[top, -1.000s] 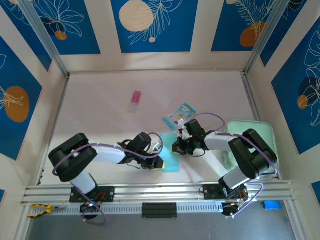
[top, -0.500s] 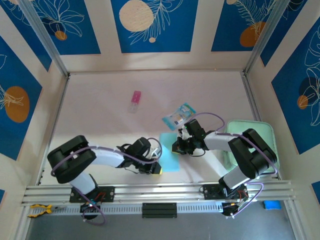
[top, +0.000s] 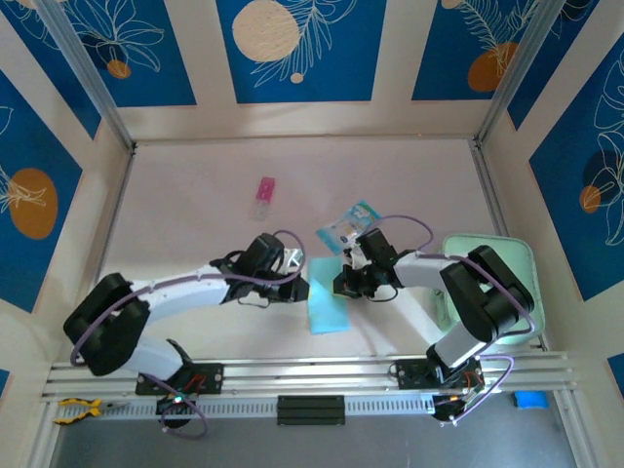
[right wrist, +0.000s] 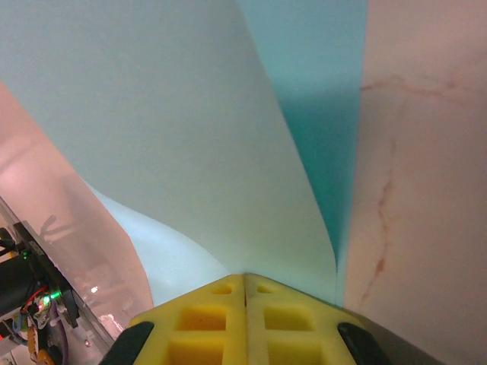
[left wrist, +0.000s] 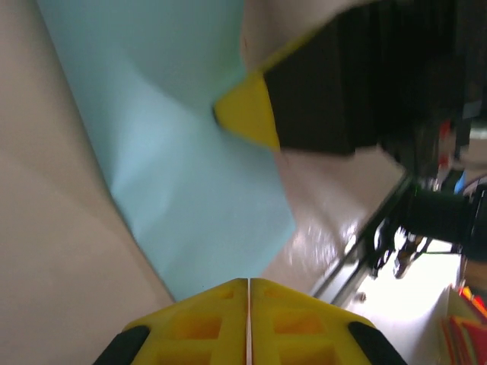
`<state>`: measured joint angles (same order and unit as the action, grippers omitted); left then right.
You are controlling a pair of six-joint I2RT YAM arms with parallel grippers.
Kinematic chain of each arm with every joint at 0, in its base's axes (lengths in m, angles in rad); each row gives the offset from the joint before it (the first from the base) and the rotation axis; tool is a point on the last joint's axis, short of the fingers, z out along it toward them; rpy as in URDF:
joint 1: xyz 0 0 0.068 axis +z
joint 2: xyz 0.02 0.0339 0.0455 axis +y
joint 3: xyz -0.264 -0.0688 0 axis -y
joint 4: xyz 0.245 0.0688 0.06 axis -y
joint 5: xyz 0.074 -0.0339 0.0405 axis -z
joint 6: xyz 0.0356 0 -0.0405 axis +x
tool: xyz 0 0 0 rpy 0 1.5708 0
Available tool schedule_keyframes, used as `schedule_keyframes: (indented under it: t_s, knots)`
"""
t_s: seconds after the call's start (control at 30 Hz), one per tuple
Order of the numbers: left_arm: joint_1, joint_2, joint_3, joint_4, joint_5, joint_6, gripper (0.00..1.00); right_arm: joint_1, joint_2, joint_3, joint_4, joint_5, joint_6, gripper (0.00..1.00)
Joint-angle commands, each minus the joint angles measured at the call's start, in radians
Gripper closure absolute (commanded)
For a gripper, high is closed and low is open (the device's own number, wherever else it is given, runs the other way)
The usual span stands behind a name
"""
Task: Fold a paper plane with a square sheet of paper (pick it up from the middle)
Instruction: First fold a square sheet of paper at the bottom-center of the table.
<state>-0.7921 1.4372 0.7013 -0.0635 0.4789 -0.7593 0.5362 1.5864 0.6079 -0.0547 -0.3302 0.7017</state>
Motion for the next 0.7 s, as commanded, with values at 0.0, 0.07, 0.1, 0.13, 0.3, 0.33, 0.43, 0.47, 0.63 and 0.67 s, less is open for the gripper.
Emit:
schedule_keyframes:
  t_s: [0.0,0.07,0.1,0.13,0.3,0.33,0.43,0.47,0.63,0.67]
  knots:
    - [0.022,0.087,0.052,0.000,0.037,0.044,0.89,0.007,0.045,0.007,-0.083,0.037,-0.040,1.00]
    - [0.032,0.137,0.067,0.039,0.060,0.039,0.89,0.007,0.049,0.013,-0.090,0.039,-0.040,1.00]
    - [0.033,0.158,0.074,0.059,0.071,0.036,0.89,0.007,0.047,0.011,-0.092,0.039,-0.038,1.00]
    - [0.034,0.174,0.081,0.076,0.083,0.036,0.89,0.007,0.045,0.010,-0.091,0.039,-0.036,1.00]
    - [0.042,0.234,0.090,0.081,0.058,0.062,0.88,0.007,0.036,0.003,-0.091,0.039,-0.031,1.00]
    - [0.046,0.251,0.083,0.089,0.061,0.065,0.89,0.007,0.036,0.000,-0.092,0.039,-0.030,1.00]
    - [0.047,0.289,0.042,0.107,0.048,0.080,0.89,0.010,0.033,-0.008,-0.091,0.039,-0.023,1.00]
    - [0.047,0.296,0.026,0.113,0.043,0.081,0.89,0.011,0.032,-0.011,-0.088,0.039,-0.022,1.00]
    - [0.047,0.297,-0.029,0.126,0.037,0.086,0.89,0.016,0.029,-0.020,-0.087,0.043,-0.016,1.00]
    - [0.047,0.287,-0.023,0.119,0.037,0.084,0.89,0.016,0.029,-0.020,-0.088,0.045,-0.016,1.00]
